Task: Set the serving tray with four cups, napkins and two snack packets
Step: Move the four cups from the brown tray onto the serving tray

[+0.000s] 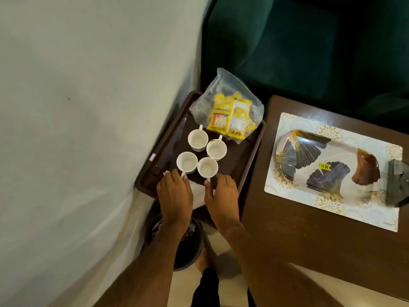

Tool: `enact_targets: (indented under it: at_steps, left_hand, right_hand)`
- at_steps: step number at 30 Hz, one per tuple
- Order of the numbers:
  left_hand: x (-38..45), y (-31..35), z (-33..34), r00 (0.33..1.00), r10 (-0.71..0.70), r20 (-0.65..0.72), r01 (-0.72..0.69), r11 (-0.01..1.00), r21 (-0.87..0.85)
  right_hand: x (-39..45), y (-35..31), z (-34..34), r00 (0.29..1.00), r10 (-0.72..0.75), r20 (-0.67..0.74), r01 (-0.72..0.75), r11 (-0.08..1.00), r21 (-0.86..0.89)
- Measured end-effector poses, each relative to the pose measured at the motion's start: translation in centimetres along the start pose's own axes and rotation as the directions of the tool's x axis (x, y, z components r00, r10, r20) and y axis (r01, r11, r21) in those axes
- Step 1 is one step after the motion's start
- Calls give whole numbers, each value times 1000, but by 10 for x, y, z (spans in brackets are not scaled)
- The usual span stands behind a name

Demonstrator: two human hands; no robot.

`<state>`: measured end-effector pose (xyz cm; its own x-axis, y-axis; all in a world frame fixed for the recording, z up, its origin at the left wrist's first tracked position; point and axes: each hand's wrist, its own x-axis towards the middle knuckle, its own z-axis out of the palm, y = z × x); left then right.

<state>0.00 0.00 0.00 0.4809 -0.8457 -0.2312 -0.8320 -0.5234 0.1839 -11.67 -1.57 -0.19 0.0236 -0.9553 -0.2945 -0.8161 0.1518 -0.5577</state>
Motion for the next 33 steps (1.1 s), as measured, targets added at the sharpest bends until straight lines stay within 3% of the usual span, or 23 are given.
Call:
enact_targets:
  at_steps: [8,21,33]
  left_hand:
    - [9,1,12,1000,-8,-21,6,997,-77]
    - [-6,9,29,987,-125,-101,61,872,-486]
    - [-33,18,24,954,-149,-259,3,871,-491]
  right_hand:
    - [12,4,15,999,43,-2,-43,999,-9]
    - [8,10,22,992,43,-121,-31,994,103]
    - [-3,15,11,959,-6,-283,68,975,209]
